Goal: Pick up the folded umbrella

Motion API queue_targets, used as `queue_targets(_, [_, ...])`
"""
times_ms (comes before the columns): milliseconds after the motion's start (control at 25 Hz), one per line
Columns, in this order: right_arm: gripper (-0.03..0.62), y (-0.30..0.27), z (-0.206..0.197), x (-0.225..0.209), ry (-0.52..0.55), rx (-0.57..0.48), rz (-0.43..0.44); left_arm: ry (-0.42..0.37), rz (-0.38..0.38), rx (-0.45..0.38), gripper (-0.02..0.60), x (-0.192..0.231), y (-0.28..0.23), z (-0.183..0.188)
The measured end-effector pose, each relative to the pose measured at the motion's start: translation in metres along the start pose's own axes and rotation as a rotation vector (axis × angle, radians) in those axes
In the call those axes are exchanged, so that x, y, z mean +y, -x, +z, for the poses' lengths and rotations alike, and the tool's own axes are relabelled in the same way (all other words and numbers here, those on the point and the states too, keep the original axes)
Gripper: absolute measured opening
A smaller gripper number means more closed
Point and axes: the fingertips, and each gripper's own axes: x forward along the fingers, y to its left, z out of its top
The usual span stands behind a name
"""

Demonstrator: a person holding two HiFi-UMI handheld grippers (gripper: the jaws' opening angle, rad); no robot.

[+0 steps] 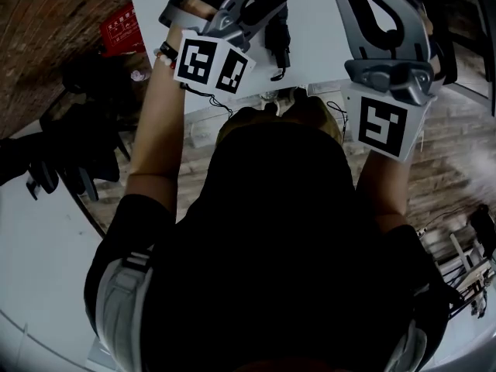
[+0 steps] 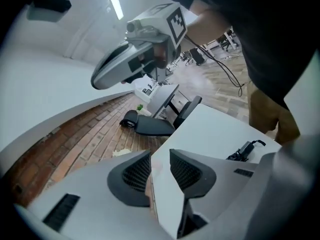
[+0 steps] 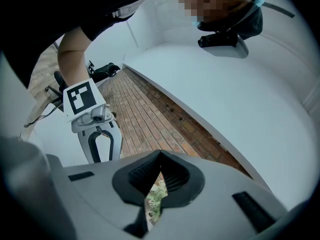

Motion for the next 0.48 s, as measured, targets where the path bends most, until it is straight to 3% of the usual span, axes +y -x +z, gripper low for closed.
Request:
queue_targets(200, [0.028,0.003,-0.008,-0.001,-0.017,0.006,-0.005,-0.003,-0.126,0.004,0.176,-0.024,-0.016,-0.009])
queue_targets(480, [0.028,0.007,-0.026,0.001,-0.040,0.041,-0.003,-0.017,-0.284,0.024,0.222,-0.055,-0.029,-0.022])
